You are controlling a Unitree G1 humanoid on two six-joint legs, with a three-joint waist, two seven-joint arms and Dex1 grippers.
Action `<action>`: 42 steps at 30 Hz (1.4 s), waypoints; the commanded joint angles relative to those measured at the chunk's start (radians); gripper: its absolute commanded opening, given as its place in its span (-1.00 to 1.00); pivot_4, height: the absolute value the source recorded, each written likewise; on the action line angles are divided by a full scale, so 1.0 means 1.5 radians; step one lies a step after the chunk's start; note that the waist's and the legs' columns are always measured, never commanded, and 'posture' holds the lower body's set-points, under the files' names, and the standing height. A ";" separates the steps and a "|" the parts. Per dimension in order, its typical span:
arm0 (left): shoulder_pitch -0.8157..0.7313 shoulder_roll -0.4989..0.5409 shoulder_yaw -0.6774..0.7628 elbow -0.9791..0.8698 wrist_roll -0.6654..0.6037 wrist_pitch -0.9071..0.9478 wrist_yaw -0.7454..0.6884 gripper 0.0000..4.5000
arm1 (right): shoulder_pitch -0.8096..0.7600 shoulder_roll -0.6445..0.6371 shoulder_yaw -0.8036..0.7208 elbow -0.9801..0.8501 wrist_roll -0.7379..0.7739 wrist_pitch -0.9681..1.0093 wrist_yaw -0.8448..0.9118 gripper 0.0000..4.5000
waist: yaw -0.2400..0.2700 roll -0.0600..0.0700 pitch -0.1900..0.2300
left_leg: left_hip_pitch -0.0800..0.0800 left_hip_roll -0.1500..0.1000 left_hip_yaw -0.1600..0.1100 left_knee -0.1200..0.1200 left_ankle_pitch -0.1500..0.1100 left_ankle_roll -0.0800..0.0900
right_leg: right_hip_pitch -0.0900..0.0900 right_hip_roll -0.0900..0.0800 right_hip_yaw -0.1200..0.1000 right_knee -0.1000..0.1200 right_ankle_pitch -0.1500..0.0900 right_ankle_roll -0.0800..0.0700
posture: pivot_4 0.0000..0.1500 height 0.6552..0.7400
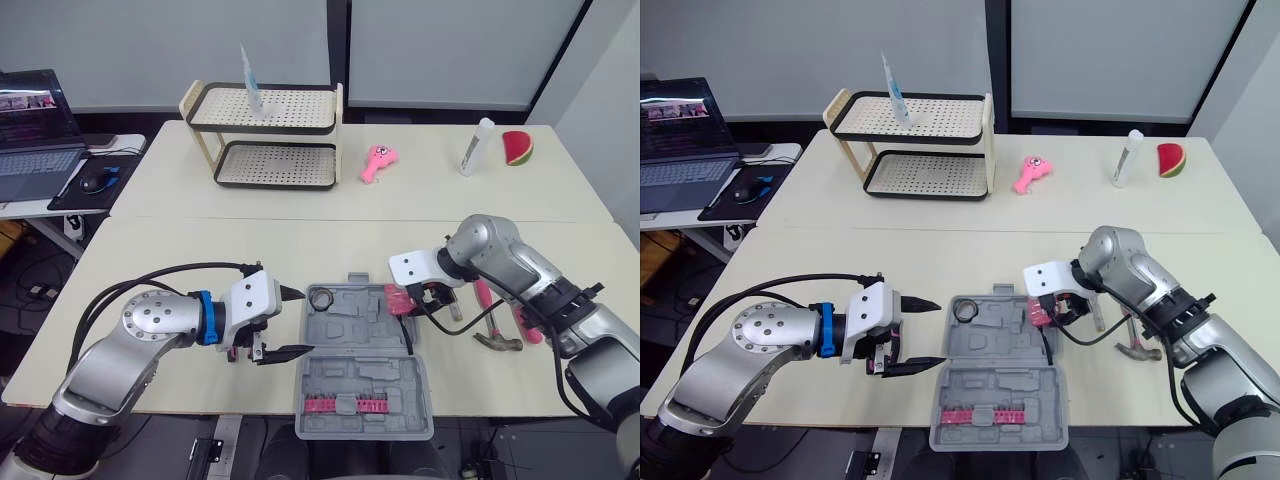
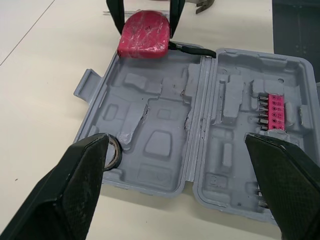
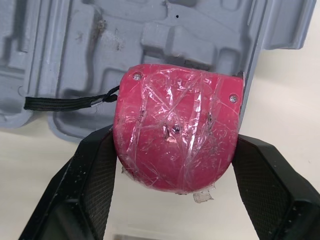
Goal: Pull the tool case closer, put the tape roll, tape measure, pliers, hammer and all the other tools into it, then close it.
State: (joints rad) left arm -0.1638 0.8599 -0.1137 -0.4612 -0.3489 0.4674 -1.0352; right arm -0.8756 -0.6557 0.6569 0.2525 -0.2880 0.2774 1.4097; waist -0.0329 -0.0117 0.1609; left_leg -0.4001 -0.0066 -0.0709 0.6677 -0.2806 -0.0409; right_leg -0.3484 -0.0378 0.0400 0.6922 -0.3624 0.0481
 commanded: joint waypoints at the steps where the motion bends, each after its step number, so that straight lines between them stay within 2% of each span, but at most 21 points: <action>1: -0.006 -0.003 0.007 -0.009 0.002 -0.012 0.003 1.00 | -0.018 0.014 -0.001 0.026 -0.021 -0.036 -0.011 0.39 | 0.000 0.000 0.000 | 0.000 0.000 0.000 0.000 0.000 0.000 | 0.000 0.000 0.000 0.000 0.000 0.000 | 1.00 0.74; 11: -0.001 -0.005 0.007 -0.017 0.002 -0.010 0.007 1.00 | -0.035 0.055 -0.006 0.100 -0.057 -0.091 -0.026 0.39 | -0.001 0.000 0.000 | 0.000 0.000 0.000 0.000 0.000 0.000 | -0.002 0.000 0.000 0.003 0.000 0.000 | 1.00 0.74; 23: 0.006 -0.005 0.004 -0.022 0.003 -0.016 0.006 1.00 | -0.044 0.073 -0.013 0.114 -0.071 -0.107 -0.021 0.39 | -0.001 0.000 0.000 | 0.000 0.000 0.000 0.000 0.000 0.000 | -0.002 0.000 0.000 0.003 0.000 0.000 | 1.00 0.74; 27: 0.008 -0.007 0.003 -0.024 0.001 -0.017 0.005 1.00 | -0.052 0.073 -0.020 0.111 -0.068 -0.108 -0.020 0.98 | -0.001 0.000 0.000 | 0.000 0.000 0.000 0.000 0.000 0.000 | -0.002 0.000 0.000 0.003 0.000 0.000 | 1.00 0.74; 35: 0.017 -0.018 0.007 -0.034 -0.008 -0.011 0.011 1.00 | -0.056 0.053 -0.067 0.057 -0.033 -0.089 -0.008 0.99 | -0.001 0.000 0.000 | 0.000 0.000 0.001 0.000 0.000 0.000 | -0.002 0.000 0.000 0.003 0.000 0.000 | 1.00 0.74; 42: 0.028 -0.030 0.035 -0.033 -0.035 0.003 0.025 1.00 | 0.023 0.031 -0.165 -0.053 0.073 -0.043 -0.013 0.99 | 0.001 0.000 0.000 | 0.000 0.000 0.000 0.000 0.000 0.000 | -0.002 0.000 0.000 0.003 0.000 0.000 | 1.00 0.74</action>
State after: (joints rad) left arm -0.1214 0.8195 -0.0928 -0.4814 -0.3780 0.4713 -1.0094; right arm -0.8539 -0.5951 0.4506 0.2257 -0.2163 0.1956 1.3937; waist -0.0322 -0.0117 0.1610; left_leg -0.4004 -0.0060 -0.0706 0.6681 -0.2808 -0.0407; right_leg -0.3508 -0.0385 0.0402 0.6968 -0.3624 0.0481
